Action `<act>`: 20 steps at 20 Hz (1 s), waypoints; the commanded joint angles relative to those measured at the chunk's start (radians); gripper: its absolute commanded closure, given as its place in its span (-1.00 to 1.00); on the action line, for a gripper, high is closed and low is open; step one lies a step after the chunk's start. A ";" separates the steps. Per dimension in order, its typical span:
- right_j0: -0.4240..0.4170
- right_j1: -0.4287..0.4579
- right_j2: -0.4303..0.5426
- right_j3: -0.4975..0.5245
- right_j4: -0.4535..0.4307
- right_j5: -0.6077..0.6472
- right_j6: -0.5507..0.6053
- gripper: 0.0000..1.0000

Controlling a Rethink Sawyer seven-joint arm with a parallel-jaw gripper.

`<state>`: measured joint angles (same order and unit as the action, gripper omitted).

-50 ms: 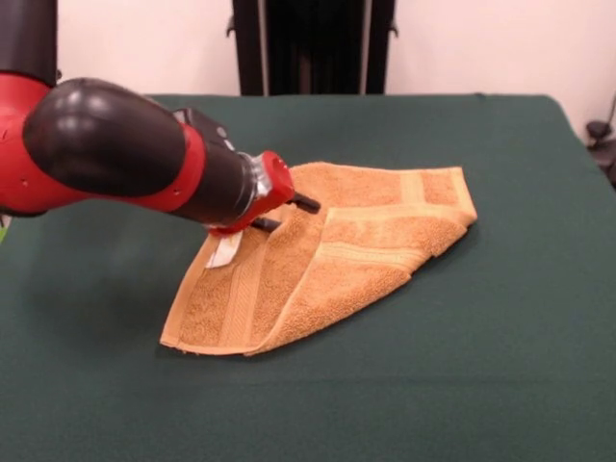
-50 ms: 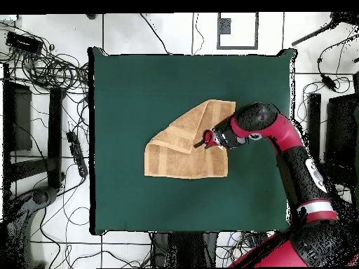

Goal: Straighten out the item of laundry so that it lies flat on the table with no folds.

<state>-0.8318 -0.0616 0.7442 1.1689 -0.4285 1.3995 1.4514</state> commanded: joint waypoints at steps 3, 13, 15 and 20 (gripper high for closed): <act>0.131 -0.104 0.028 0.015 -0.144 -0.020 -0.310 -1.00; 0.235 -0.261 -0.110 -0.129 -0.664 0.001 -0.643 -1.00; 0.255 -0.289 -0.134 -0.138 -0.728 -0.004 -0.647 -1.00; 0.268 -0.295 -0.147 -0.172 -0.757 0.000 -0.634 -1.00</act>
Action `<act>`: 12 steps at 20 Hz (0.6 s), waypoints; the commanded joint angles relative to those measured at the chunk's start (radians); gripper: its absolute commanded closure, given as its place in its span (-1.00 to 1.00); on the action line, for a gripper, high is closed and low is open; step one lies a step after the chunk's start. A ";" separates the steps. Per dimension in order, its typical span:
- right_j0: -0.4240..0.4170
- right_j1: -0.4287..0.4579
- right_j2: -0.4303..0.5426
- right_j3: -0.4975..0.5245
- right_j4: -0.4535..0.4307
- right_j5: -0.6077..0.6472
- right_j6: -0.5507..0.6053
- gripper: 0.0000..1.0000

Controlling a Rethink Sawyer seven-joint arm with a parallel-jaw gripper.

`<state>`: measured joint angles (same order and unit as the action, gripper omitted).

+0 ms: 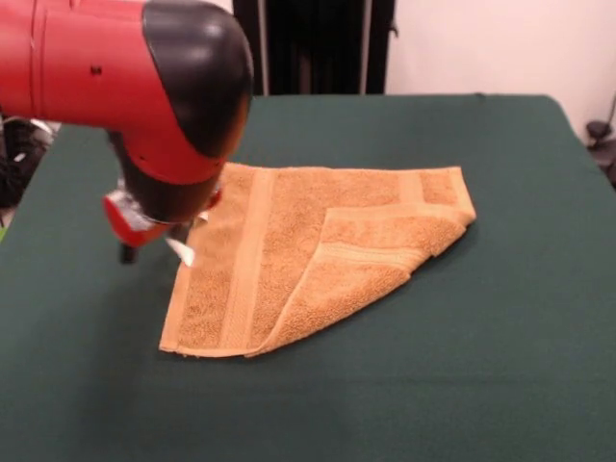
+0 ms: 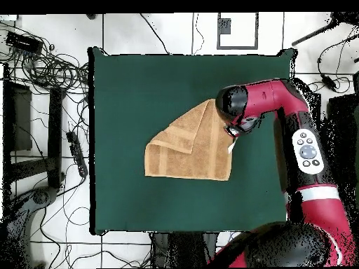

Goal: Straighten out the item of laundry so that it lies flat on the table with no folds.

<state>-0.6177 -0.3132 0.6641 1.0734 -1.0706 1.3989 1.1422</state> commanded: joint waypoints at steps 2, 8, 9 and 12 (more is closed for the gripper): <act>0.058 -0.039 -0.070 -0.094 -0.114 0.015 -0.336 -1.00; 0.049 -0.060 -0.028 -0.078 0.088 0.156 -0.310 -1.00; 0.042 -0.067 0.000 -0.067 0.165 0.205 -0.298 -1.00; 0.054 -0.089 0.008 -0.086 0.314 0.354 -0.153 -1.00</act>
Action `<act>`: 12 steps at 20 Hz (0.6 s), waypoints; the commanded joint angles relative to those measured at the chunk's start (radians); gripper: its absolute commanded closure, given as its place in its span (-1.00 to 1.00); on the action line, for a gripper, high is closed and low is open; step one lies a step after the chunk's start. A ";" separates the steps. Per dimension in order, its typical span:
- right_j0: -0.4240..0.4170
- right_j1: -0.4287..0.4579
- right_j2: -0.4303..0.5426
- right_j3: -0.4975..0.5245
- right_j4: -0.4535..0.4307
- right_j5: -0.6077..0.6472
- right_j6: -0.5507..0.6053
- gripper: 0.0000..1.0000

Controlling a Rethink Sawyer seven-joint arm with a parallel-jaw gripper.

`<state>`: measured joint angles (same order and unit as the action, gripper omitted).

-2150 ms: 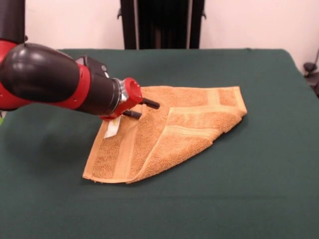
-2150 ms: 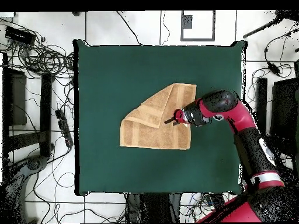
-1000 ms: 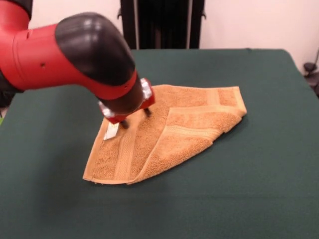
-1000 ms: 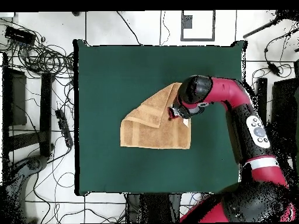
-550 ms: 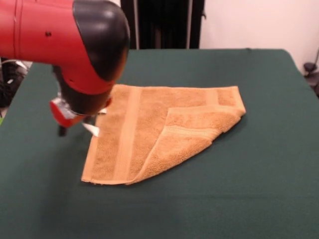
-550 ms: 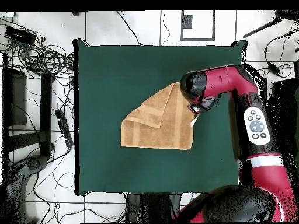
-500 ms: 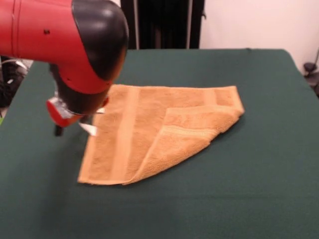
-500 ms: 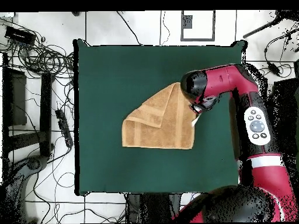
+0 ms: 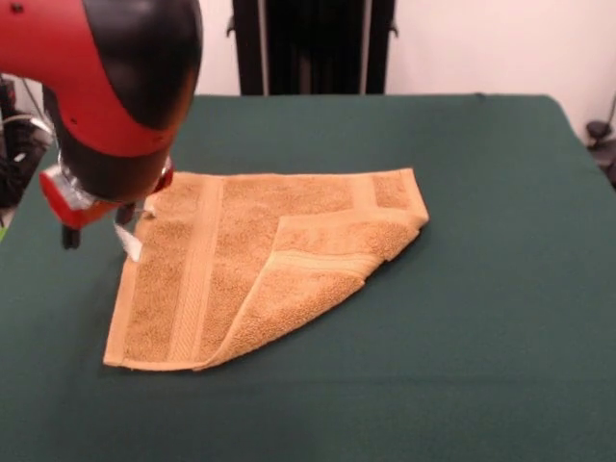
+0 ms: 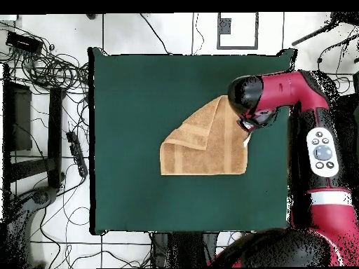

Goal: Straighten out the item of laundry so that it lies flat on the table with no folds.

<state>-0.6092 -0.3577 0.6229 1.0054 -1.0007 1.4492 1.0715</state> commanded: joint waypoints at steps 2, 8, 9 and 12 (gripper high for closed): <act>0.050 -0.047 0.052 -0.029 0.313 0.346 -0.021 -1.00; 0.026 -0.011 0.075 0.026 0.518 0.255 0.104 -1.00; 0.024 -0.006 0.073 0.038 0.551 0.230 0.137 -1.00; 0.019 0.014 0.061 0.043 0.628 0.188 0.156 -1.00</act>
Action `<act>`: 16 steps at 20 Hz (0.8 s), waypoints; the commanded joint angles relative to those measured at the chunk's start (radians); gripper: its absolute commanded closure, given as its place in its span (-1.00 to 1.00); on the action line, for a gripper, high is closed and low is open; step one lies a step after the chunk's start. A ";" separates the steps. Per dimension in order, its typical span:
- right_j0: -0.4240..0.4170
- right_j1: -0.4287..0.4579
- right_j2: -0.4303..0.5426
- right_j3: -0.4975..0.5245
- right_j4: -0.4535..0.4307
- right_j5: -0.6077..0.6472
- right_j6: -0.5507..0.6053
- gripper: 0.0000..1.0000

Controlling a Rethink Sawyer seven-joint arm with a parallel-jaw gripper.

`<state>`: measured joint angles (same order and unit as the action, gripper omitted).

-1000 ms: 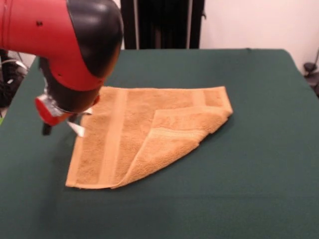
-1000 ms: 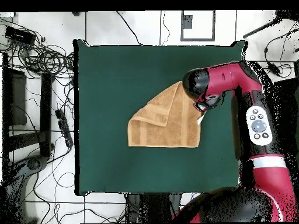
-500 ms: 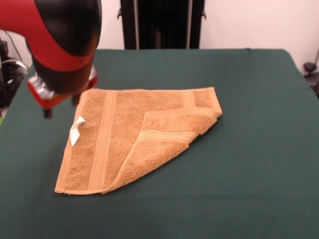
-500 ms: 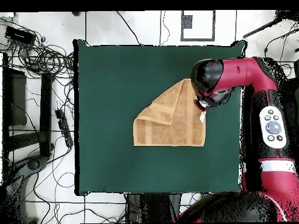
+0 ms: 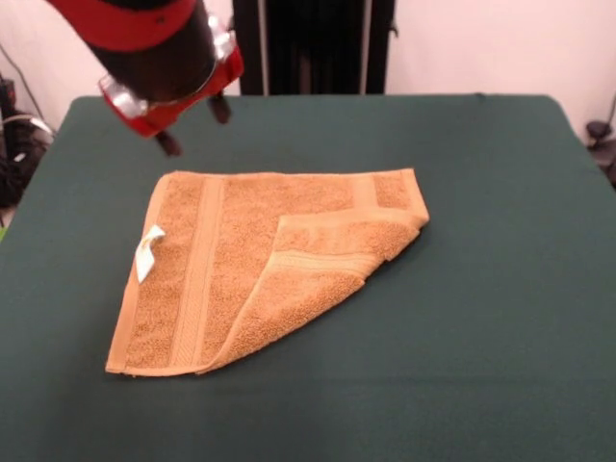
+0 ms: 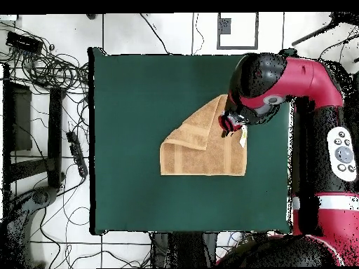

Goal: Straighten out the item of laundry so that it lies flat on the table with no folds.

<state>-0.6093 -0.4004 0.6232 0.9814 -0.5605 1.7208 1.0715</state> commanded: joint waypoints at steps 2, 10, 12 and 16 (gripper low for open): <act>0.020 0.060 0.045 0.070 0.227 -0.105 0.158 -1.00; -0.009 0.147 0.040 0.116 0.275 -0.363 0.061 -1.00; -0.022 0.185 0.043 0.114 0.280 -0.424 0.024 -1.00; -0.017 0.220 0.029 0.078 0.251 -0.481 -0.051 -1.00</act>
<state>-0.6408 -0.3146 0.6226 0.9840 -0.3189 1.3457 1.0715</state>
